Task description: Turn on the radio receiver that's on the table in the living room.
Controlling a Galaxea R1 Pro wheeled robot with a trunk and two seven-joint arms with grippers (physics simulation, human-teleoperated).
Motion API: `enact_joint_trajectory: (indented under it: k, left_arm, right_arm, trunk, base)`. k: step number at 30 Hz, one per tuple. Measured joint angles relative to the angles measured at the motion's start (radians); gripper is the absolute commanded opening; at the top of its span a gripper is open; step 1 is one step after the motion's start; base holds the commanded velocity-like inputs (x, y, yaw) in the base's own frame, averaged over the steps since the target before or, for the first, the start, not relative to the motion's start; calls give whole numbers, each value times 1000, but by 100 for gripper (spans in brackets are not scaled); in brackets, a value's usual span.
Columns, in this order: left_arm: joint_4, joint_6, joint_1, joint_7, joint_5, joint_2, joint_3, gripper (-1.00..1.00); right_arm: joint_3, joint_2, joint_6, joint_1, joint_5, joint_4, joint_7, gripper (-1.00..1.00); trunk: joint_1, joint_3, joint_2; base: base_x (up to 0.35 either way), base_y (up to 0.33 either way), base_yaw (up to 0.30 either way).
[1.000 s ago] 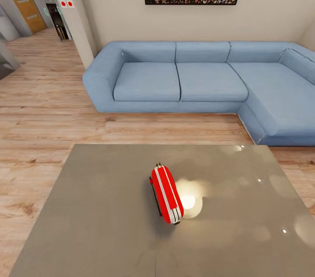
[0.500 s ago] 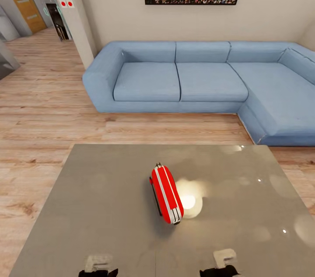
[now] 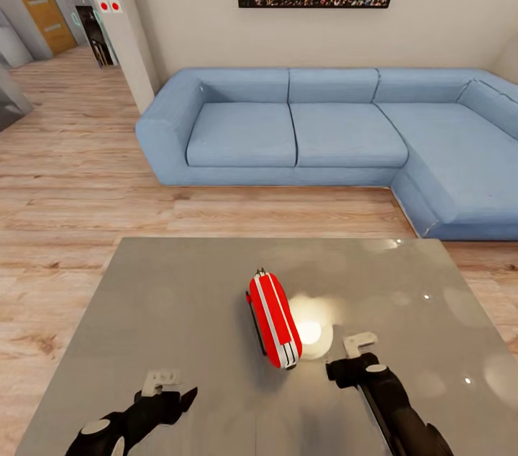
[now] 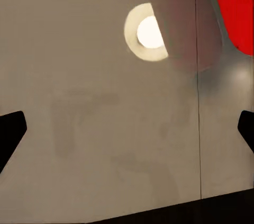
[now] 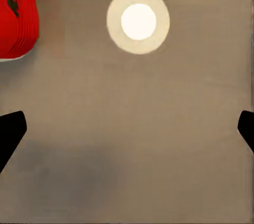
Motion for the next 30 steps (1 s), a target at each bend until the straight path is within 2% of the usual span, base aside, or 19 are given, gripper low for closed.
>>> enact_joint_trajectory:
  k: [2,4,6,8,12,16,19,20,23,27,30]
  left_arm:
    - [-5,-2,-15,-13,-1,1,0,100]
    - [-7,-5,-19,-21,-2,2,0,100]
    - [-9,-9,-30,-33,-9,6,0,100]
    - [-7,-11,-34,-35,-12,9,-1,100]
    - [-1,-14,-36,-37,-21,11,-2,100]
    - [0,-14,-37,-38,-46,11,-5,100]
    - [1,-13,-37,-38,-84,11,-6,100]
    - [1,-13,-37,-39,-97,11,-6,100]
    - [2,-14,-37,-40,-107,10,-8,100]
    - [3,-14,-37,-40,-111,10,-9,100]
    - [3,-15,-37,-40,-111,9,-9,100]
  right_arm:
    - [11,-1,53,-10,1,-75,1,100]
    - [22,-1,78,-12,1,-110,1,100]
    - [46,0,127,-14,6,-171,0,100]
    - [53,2,141,-15,14,-189,0,100]
    - [60,6,153,-15,25,-202,1,100]
    - [61,10,155,-15,29,-207,0,100]
    - [65,14,154,-16,29,-207,0,100]
    - [75,16,152,-18,29,-207,-1,100]
    - [98,18,151,-32,30,-207,-3,100]
    - [135,40,157,-64,28,-207,-4,100]
    - [147,61,158,-74,37,-206,-5,100]
  trunk:
    - [0,0,0]
    - [0,0,0]
    - [0,0,0]
    - [0,0,0]
    - [0,0,0]
    - [0,0,0]
    - [0,0,0]
    - [0,0,0]
    - [0,0,0]
    - [0,0,0]
    - [0,0,0]
  base:
    - [0,0,0]
    - [0,0,0]
    - [0,0,0]
    - [0,0,0]
    - [0,0,0]
    - [0,0,0]
    - [0,0,0]
    - [0,0,0]
    - [0,0,0]
    - [0,0,0]
    - [0,0,0]
